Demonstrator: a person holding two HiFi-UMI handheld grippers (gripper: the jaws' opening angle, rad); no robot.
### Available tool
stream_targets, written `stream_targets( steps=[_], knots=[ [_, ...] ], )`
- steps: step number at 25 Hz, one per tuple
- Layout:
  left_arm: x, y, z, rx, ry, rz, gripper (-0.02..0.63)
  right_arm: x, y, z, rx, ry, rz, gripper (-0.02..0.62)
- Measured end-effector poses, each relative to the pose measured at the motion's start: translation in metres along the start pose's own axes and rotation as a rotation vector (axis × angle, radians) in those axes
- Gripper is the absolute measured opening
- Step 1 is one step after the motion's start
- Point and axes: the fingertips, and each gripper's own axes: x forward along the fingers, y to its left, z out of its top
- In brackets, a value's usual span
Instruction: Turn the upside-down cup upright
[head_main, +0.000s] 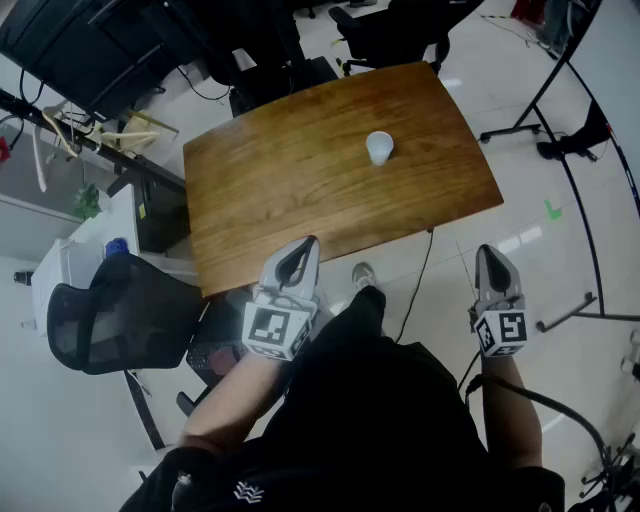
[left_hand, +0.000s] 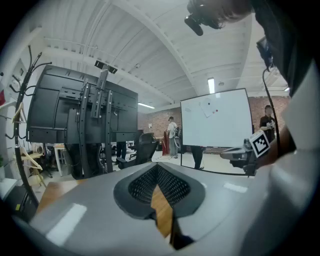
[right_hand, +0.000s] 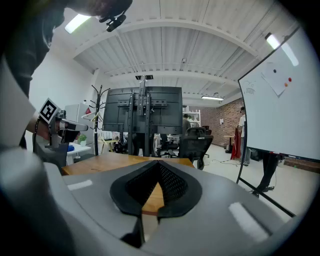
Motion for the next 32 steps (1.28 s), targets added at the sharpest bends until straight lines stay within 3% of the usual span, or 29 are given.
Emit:
stream_targets(
  steps=[6,13,17,22,26,32],
  knots=[
    [0.061,0.040,-0.018,-0.041,0.063,-0.004,0.000,0.049,-0.030,-0.019,0.049,0.114,-0.053,0.002],
    [0.162,0.085,0.036,-0.020,-0.015,-0.015,0.000,0.139,-0.064,0.024,0.024,0.066,-0.032,0.002],
    [0.177,0.107,0.059,-0.023,-0.057,0.036,0.000,0.189,-0.052,0.029,0.020,0.089,0.073,0.002],
    [0.149,0.092,0.014,-0.046,0.074,0.079,0.000,0.229,-0.022,-0.004,0.039,0.212,0.220,0.002],
    [0.117,0.103,-0.009,-0.112,0.122,0.207,0.000,0.260,-0.001,-0.040,0.066,0.329,0.346,0.002],
    [0.089,0.134,-0.001,-0.138,0.134,0.366,0.000,0.292,0.028,-0.080,0.054,0.463,0.486,0.003]
  ],
)
